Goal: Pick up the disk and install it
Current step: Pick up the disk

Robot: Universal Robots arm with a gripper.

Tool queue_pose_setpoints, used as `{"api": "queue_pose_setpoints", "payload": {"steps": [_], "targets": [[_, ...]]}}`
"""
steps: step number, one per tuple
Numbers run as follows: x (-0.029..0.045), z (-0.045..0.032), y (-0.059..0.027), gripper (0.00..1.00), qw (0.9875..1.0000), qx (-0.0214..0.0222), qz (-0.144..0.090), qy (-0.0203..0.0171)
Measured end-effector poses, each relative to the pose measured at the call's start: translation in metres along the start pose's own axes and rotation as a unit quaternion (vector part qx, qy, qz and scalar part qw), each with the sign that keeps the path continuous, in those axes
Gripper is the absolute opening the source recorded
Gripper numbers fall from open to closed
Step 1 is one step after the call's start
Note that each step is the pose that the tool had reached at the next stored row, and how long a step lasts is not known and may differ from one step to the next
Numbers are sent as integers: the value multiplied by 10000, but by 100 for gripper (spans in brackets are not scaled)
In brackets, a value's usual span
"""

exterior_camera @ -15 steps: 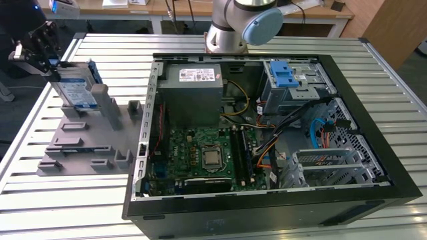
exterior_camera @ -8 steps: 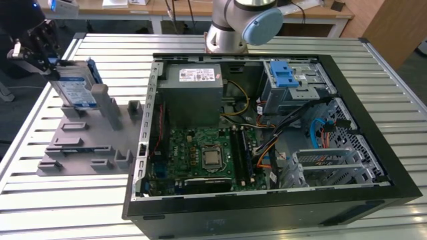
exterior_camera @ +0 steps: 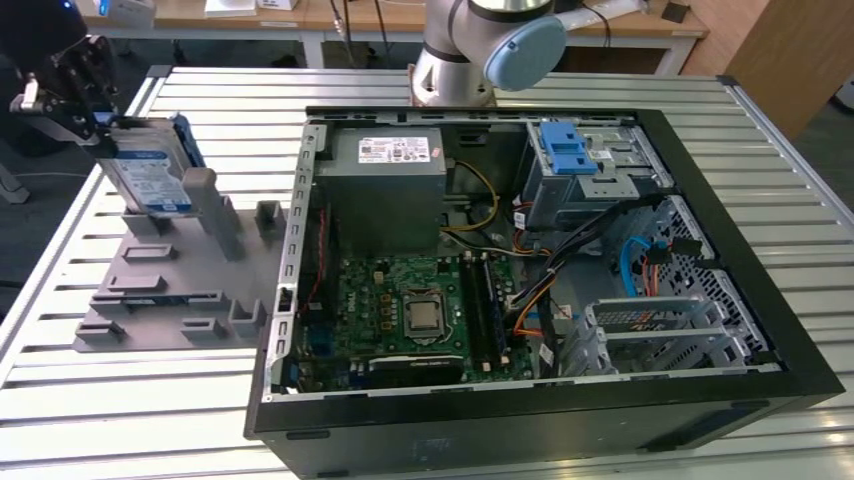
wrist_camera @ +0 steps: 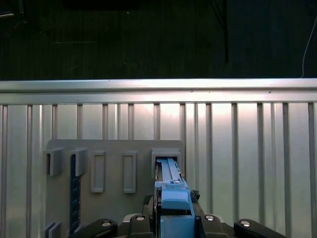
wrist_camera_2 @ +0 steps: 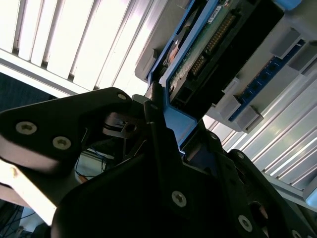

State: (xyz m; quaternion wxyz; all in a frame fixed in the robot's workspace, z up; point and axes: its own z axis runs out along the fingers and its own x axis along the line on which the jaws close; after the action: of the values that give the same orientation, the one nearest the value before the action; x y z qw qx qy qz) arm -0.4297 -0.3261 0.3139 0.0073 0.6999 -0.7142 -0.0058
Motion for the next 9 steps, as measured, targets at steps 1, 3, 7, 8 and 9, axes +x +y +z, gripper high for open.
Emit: {"api": "queue_pose_setpoints", "payload": {"steps": [1,3,7,8,9], "targets": [[0,-7,0,36,10000,0,0,0],[0,-15,0,36,10000,1,0,0],[0,-18,0,36,10000,0,0,0],[0,-18,0,36,10000,1,0,0],[0,-22,1,36,10000,0,0,0]]}}
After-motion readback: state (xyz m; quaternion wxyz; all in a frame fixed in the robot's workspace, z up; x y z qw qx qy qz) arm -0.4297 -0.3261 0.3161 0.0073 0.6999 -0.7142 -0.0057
